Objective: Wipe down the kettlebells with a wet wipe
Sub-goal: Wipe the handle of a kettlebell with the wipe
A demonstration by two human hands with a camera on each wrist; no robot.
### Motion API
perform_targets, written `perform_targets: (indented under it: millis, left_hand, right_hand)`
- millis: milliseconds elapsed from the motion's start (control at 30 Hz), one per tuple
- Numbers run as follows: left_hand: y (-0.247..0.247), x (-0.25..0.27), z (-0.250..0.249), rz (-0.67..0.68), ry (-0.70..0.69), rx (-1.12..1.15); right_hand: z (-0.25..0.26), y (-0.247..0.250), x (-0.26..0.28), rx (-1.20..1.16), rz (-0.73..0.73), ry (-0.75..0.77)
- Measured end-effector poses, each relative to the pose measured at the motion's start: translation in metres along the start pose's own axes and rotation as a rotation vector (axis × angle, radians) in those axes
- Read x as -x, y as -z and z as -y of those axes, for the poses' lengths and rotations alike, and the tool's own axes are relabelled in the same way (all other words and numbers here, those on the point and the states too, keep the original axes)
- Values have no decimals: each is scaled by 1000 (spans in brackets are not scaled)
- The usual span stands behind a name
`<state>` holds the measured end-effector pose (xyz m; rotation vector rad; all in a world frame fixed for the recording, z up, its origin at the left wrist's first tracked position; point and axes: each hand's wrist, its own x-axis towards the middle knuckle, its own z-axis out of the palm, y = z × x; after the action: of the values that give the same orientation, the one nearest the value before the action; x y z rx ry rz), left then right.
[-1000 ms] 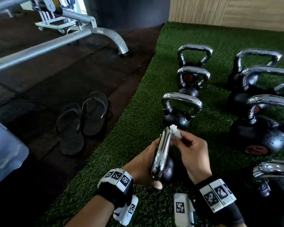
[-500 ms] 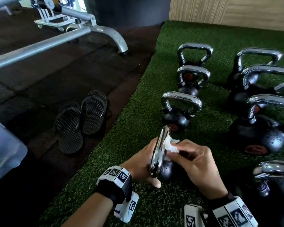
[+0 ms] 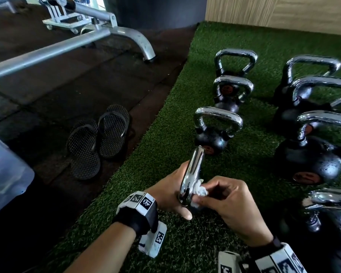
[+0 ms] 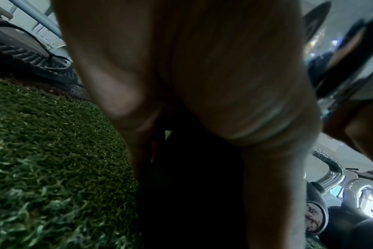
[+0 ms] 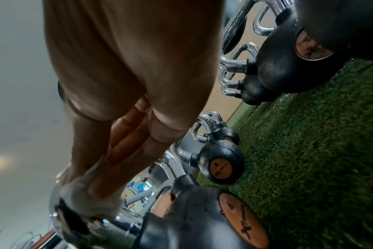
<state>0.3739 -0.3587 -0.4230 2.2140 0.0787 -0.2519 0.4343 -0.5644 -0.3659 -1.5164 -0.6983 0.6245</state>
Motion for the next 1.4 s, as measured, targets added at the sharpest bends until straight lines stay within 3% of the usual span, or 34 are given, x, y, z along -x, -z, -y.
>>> perform_targets:
  millis: [100, 333, 533, 667, 733, 900, 1033, 1200, 1333, 1400]
  left_hand:
    - [1, -2, 1, -21, 1, 14]
    - [0, -2, -6, -47, 57, -56]
    - [-1, 6, -14, -51, 10, -3]
    - [-3, 9, -19, -73, 26, -25]
    - [-3, 8, -18, -63, 34, -16]
    - [-3, 11, -16, -44, 92, 60]
    - [-3, 14, -19, -40, 77, 95]
    - [-2, 14, -23, -48, 66, 86]
    - [-7, 13, -21, -57, 70, 38]
    - [-6, 11, -22, -57, 7, -35]
  right_hand:
    - [-2, -6, 4, 62, 44, -16]
    - [-25, -12, 5, 253, -96, -105]
    - [-16, 5, -2, 170, 113, -20]
    - [-12, 1, -11, 523, 201, 105]
    - [-9, 2, -13, 548, 221, 127]
    - [-4, 11, -18, 326, 362, -33]
    - [-11, 8, -23, 416, 373, -58]
    - [-19, 10, -26, 49, 441, -99]
    - [-31, 3, -27, -316, 329, -145]
    - [-35, -1, -29, -498, 222, -177]
